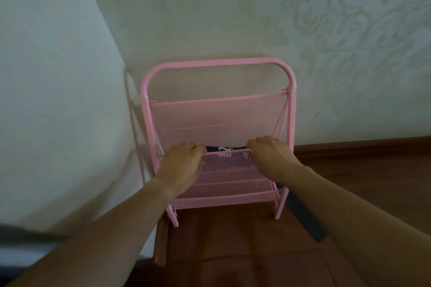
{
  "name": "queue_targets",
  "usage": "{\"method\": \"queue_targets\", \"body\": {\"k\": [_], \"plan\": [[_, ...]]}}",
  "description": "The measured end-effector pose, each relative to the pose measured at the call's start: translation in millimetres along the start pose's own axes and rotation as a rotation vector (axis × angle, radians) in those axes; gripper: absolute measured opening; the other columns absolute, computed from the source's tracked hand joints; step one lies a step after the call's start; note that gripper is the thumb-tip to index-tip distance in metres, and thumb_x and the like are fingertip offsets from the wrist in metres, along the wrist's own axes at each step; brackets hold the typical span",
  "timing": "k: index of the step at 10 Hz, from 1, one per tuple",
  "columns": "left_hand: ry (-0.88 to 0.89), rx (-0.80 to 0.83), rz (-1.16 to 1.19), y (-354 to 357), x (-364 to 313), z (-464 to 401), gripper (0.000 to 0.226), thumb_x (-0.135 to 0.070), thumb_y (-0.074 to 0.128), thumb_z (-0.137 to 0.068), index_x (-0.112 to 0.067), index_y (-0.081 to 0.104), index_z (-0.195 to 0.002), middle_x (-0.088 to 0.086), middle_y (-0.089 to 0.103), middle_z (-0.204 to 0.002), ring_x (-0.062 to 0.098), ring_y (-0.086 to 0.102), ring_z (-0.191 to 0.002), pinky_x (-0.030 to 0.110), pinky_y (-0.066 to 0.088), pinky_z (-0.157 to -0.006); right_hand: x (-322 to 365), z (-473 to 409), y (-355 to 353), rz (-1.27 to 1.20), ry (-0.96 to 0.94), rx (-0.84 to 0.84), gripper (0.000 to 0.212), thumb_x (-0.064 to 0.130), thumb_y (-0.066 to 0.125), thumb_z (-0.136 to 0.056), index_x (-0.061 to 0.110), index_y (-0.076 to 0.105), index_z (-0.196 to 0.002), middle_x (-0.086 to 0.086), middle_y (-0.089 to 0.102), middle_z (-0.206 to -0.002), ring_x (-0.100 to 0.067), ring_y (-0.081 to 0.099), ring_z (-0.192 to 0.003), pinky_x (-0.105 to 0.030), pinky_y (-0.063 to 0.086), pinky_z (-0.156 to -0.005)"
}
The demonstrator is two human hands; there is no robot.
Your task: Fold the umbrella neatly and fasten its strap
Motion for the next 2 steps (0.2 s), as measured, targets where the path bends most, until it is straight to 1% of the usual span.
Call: {"method": "queue_targets", "body": {"k": [1,2], "plan": [[-0.034,0.004,-0.012,-51,-24,32,0.042,-0.037,0.061,-0.096,-0.020,0.056,-0.135,0.006,0.069,-0.120,0.028,0.068,-0.106,0.043,0.055,-0.090,12,43,-40,-0.105,0.104,-0.093,0.044,0.015,0.064,-0.091,0.019,0.053,-0.134,-0.002,0.063,-0.125,-0.021,0.059,-0.111,-0.038,0.050,-0.098],[-0.066,0.019,-0.046,-119,-47,79,0.036,-0.037,0.058,-0.097,-0.021,0.059,-0.129,0.002,0.068,-0.121,0.022,0.067,-0.107,0.037,0.055,-0.092,27,116,-105,-0.326,0.269,-0.141,0.037,0.016,0.063,-0.091,0.022,0.059,-0.127,0.000,0.064,-0.123,-0.020,0.062,-0.105,-0.036,0.058,-0.086]]}}
Point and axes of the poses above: each hand's wrist, its own z-axis away from the middle knuckle, its own y-axis out of the palm, x = y × z, the point moved 6 cm from there along -z, towards the middle knuckle
